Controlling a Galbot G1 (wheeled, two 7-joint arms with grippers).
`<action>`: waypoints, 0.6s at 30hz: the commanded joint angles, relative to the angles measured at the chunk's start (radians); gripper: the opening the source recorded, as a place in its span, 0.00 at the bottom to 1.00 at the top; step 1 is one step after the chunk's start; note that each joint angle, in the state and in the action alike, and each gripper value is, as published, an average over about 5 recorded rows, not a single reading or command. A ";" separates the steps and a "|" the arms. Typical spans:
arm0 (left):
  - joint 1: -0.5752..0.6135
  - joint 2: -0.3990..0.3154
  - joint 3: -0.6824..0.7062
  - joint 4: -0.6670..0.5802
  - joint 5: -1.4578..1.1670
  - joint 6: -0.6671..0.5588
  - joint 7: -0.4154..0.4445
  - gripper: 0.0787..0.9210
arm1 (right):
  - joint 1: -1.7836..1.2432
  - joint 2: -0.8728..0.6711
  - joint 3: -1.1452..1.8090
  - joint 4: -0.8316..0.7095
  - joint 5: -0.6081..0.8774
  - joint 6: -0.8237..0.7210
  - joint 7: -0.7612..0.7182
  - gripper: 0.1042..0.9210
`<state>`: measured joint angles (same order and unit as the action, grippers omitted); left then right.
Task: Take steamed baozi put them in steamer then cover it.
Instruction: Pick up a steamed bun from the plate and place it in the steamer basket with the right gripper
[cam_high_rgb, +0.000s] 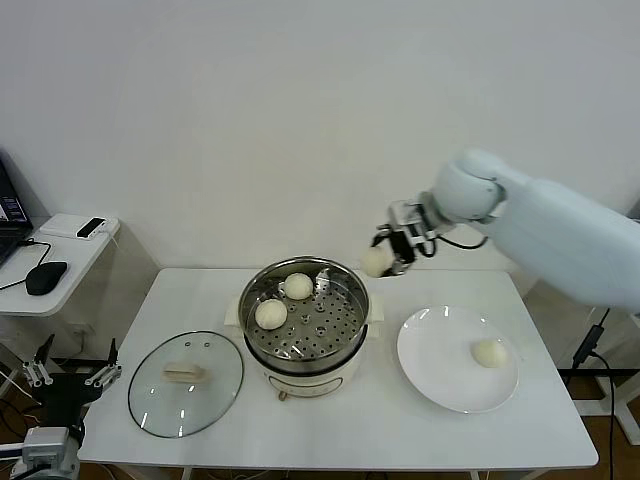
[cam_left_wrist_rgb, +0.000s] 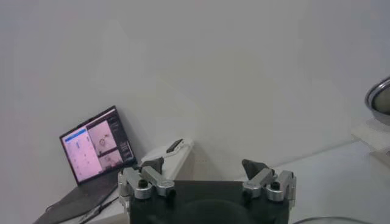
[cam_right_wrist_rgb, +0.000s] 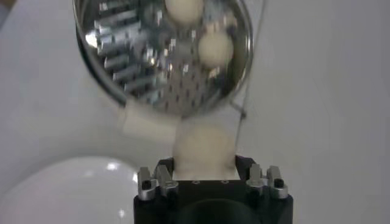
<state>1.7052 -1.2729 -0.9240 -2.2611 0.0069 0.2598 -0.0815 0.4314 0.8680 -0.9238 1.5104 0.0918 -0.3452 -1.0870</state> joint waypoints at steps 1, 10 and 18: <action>0.012 -0.010 -0.012 -0.011 0.000 0.000 -0.001 0.88 | 0.062 0.220 -0.142 -0.004 0.056 0.069 0.086 0.64; 0.021 -0.019 -0.024 -0.020 -0.002 0.000 -0.001 0.88 | 0.024 0.291 -0.278 -0.025 -0.073 0.265 0.143 0.64; 0.017 -0.023 -0.032 -0.016 -0.008 0.000 0.000 0.88 | -0.001 0.317 -0.318 -0.038 -0.129 0.349 0.115 0.64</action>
<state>1.7223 -1.2938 -0.9531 -2.2798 0.0023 0.2595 -0.0821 0.4393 1.1186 -1.1576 1.4851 0.0341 -0.1275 -0.9858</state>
